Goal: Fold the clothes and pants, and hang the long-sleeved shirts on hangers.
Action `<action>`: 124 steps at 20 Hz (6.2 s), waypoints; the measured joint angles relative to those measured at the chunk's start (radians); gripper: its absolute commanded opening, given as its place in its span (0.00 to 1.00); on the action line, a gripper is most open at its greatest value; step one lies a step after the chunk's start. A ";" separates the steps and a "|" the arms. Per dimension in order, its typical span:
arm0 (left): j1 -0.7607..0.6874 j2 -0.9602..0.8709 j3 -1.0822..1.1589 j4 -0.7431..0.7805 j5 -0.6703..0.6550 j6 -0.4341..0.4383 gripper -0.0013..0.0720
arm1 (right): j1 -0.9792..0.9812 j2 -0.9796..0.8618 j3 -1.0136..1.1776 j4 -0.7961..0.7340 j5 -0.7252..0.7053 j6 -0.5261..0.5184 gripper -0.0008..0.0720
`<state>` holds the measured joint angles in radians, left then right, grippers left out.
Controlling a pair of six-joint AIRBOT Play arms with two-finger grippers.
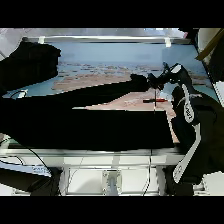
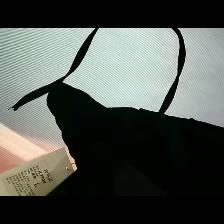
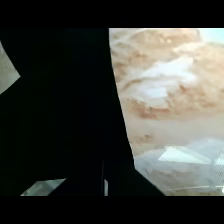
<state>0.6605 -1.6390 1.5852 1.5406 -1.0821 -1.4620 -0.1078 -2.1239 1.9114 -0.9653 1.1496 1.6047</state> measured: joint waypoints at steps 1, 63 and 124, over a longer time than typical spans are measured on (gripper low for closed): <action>0.000 0.000 0.000 0.000 -0.002 0.000 0.03 | 0.000 0.005 0.000 0.003 0.007 0.000 0.02; 0.668 0.326 -0.826 -0.769 0.093 0.309 0.66 | -0.222 1.125 -0.604 -0.185 0.288 -0.114 0.77; 0.553 0.272 -0.681 -0.652 0.117 0.251 0.03 | -0.756 1.313 -1.487 -0.212 0.391 -0.178 0.77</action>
<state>1.2137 -1.3670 0.9039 0.8890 -0.9646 -1.2114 -0.8639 -0.8104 0.4244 -1.1770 1.5402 1.4269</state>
